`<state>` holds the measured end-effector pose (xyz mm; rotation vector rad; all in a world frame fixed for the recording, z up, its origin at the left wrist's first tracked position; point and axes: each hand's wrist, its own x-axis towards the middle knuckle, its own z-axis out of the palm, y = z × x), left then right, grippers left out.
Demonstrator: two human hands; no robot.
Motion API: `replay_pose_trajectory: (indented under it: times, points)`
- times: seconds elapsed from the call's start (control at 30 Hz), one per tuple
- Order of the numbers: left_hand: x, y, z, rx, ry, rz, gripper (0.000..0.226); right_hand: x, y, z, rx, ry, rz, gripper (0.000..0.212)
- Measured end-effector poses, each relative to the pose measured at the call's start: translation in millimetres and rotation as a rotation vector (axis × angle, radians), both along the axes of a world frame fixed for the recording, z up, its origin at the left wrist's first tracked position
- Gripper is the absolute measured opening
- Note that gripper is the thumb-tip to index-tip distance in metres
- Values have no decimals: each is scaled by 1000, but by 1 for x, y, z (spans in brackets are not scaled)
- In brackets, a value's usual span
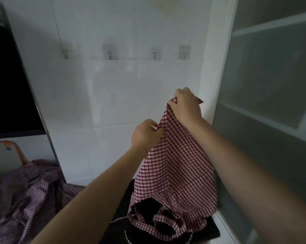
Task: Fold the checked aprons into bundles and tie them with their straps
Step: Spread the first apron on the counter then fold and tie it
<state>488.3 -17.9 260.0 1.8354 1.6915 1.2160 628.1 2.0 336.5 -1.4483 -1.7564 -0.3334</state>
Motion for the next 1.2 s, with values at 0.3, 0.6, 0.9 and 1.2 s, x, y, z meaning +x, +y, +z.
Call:
replay_pose_trajectory:
  times: [0.3, 0.6, 0.9, 1.2]
  points:
    - [-23, 0, -11, -10, 208, 306, 11, -6, -13, -8, 38, -23, 53, 22]
    - [-22, -27, -22, 41, -80, 32, 50, -21, -30, -14, 2, -43, 95, 18]
    - [-56, -21, -31, -220, 170, 296, 17, -8, -40, -15, 13, -15, -10, 21]
    - [-114, -31, -5, 39, -247, 364, 22, 17, -39, -6, -9, 80, -135, 22]
